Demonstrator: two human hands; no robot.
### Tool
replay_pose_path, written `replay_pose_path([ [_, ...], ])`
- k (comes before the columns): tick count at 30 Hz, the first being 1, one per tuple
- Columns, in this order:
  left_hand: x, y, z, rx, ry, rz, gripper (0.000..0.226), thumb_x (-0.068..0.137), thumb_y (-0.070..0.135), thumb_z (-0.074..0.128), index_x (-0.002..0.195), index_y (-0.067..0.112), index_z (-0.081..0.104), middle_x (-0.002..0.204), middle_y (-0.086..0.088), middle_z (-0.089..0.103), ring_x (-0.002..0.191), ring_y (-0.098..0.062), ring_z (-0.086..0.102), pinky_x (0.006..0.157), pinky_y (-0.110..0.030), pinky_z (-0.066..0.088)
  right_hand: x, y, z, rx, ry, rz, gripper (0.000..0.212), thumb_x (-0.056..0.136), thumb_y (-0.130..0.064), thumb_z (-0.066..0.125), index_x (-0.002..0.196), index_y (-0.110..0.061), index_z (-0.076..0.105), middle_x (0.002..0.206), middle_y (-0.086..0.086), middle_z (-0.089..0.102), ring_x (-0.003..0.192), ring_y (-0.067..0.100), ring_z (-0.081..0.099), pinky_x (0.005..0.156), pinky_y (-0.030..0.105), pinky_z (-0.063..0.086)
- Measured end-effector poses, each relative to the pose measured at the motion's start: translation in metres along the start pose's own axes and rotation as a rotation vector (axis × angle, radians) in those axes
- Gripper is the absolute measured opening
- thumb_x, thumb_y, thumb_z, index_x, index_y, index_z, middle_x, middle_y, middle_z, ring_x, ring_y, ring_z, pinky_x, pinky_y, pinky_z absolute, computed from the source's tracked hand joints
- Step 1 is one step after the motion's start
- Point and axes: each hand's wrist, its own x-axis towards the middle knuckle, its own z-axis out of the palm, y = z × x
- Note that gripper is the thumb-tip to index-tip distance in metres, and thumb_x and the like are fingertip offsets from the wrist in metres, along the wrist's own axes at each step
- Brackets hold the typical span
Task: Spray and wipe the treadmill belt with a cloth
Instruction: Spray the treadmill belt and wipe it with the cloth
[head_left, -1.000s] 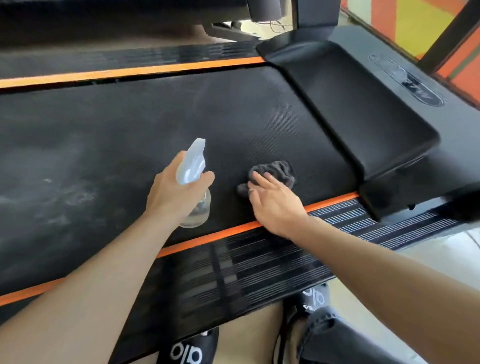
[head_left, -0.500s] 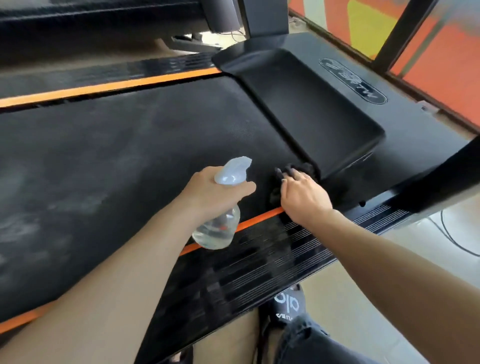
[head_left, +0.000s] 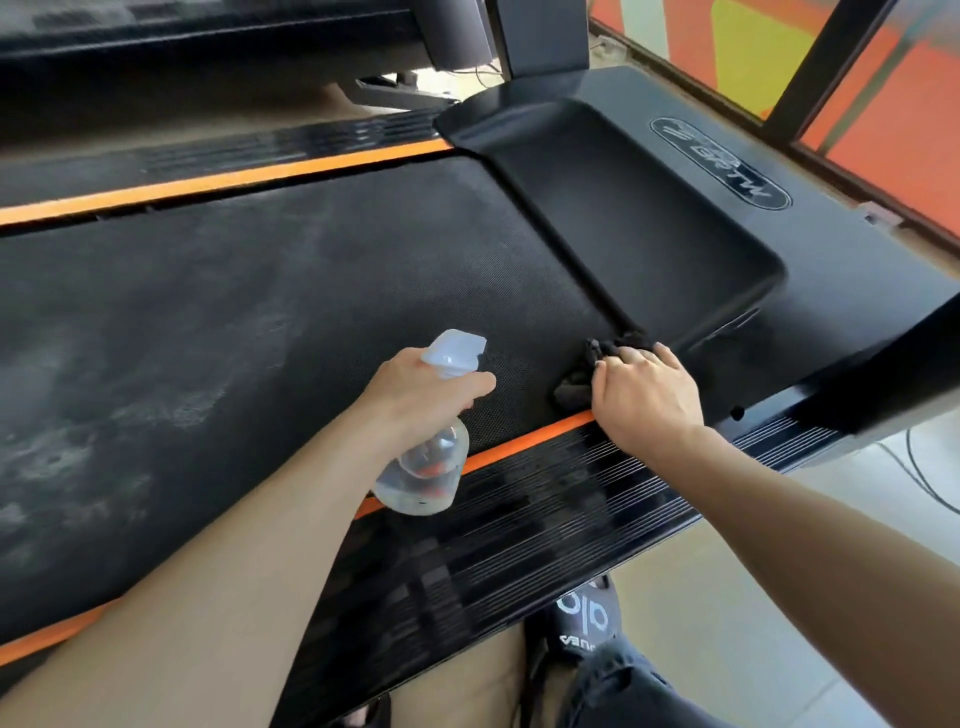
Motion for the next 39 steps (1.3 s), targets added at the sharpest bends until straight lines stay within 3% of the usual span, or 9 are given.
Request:
replay_pose_path([
  [5, -0.005, -0.019, -0.016, -0.022, 0.091, -0.02, 0.035, 0.084, 0.041, 0.069, 0.086, 0.006, 0.073, 0.074, -0.004, 0.066, 0.071, -0.015, 0.058, 0.067, -0.032, 0.046, 0.001, -0.017, 0.009, 0.08, 0.034, 0.045, 0.052, 0.101, -0.03, 0.024, 0.117, -0.01, 0.069, 0.132, 0.01, 0.062, 0.129, 0.026, 0.052, 0.118, 0.037, 0.02],
  [14, -0.041, -0.109, -0.057, -0.411, 0.426, 0.067, 0.013, 0.093, 0.041, 0.073, 0.106, 0.041, 0.069, 0.096, 0.019, 0.071, 0.082, 0.003, 0.065, 0.08, -0.023, 0.05, 0.006, -0.058, 0.005, 0.371, -0.063, -0.044, 0.04, 0.103, -0.015, 0.034, 0.132, -0.001, 0.059, 0.15, 0.012, 0.046, 0.145, 0.022, 0.029, 0.112, 0.019, 0.011],
  [18, -0.055, -0.138, -0.04, -0.548, 0.463, 0.057, 0.022, 0.091, 0.027, 0.075, 0.109, 0.039, 0.069, 0.093, 0.014, 0.072, 0.086, 0.0, 0.067, 0.089, -0.026, 0.05, -0.016, -0.122, -0.004, 0.491, -0.156, -0.378, 0.041, 0.106, -0.015, 0.036, 0.141, -0.002, 0.051, 0.157, 0.01, 0.037, 0.149, 0.021, 0.025, 0.118, 0.024, 0.009],
  [22, -0.054, -0.154, -0.02, -0.437, 0.609, 0.05, 0.014, 0.086, 0.024, 0.079, 0.096, 0.029, 0.071, 0.082, 0.02, 0.069, 0.08, -0.002, 0.064, 0.088, -0.03, 0.052, -0.043, -0.191, 0.006, 0.421, -0.229, -0.739, 0.031, 0.092, -0.009, 0.046, 0.099, 0.005, 0.073, 0.115, 0.022, 0.069, 0.116, 0.038, 0.062, 0.118, 0.019, 0.013],
  [25, -0.048, -0.155, -0.024, -0.488, 0.63, 0.013, 0.01, 0.086, 0.028, 0.078, 0.093, 0.025, 0.071, 0.084, 0.012, 0.071, 0.075, -0.001, 0.064, 0.078, -0.024, 0.05, -0.022, -0.167, 0.01, 0.361, -0.14, -0.87, 0.053, 0.097, -0.039, 0.03, 0.135, -0.019, 0.061, 0.15, 0.005, 0.048, 0.141, 0.023, 0.042, 0.121, 0.023, 0.015],
  [29, -0.046, -0.154, -0.022, -0.448, 0.662, 0.044, 0.01, 0.086, 0.031, 0.078, 0.086, 0.026, 0.069, 0.079, 0.009, 0.069, 0.073, 0.001, 0.064, 0.068, -0.013, 0.044, 0.03, -0.12, 0.011, 0.223, -0.194, -0.779, 0.053, 0.102, -0.045, 0.024, 0.15, -0.031, 0.041, 0.163, -0.005, 0.027, 0.15, 0.017, 0.022, 0.123, 0.035, 0.02],
  [33, -0.039, -0.161, -0.021, -0.429, 0.65, 0.063, 0.022, 0.081, 0.043, 0.076, 0.082, 0.024, 0.066, 0.075, 0.01, 0.065, 0.07, -0.005, 0.061, 0.07, -0.021, 0.046, 0.079, -0.076, 0.008, 0.238, -0.106, -0.295, 0.046, 0.108, -0.032, 0.031, 0.152, -0.022, 0.038, 0.165, 0.002, 0.02, 0.152, 0.019, 0.015, 0.12, 0.026, 0.006],
  [36, -0.038, -0.165, -0.021, -0.426, 0.647, 0.04, 0.035, 0.074, 0.058, 0.066, 0.086, 0.025, 0.066, 0.079, 0.006, 0.065, 0.075, -0.012, 0.061, 0.069, -0.026, 0.048, 0.05, -0.109, 0.002, 0.262, -0.133, -0.428, 0.047, 0.108, -0.025, 0.023, 0.145, -0.01, 0.047, 0.161, 0.011, 0.03, 0.15, 0.029, 0.019, 0.12, 0.03, 0.007],
  [39, -0.039, -0.159, -0.021, -0.441, 0.66, -0.017, 0.027, 0.083, 0.05, 0.07, 0.088, 0.024, 0.066, 0.079, 0.005, 0.064, 0.075, -0.015, 0.061, 0.064, -0.027, 0.046, -0.019, -0.148, 0.008, 0.416, -0.205, -0.668, 0.042, 0.107, -0.026, 0.034, 0.145, -0.017, 0.049, 0.161, 0.002, 0.029, 0.152, 0.022, 0.017, 0.112, 0.009, -0.009],
])
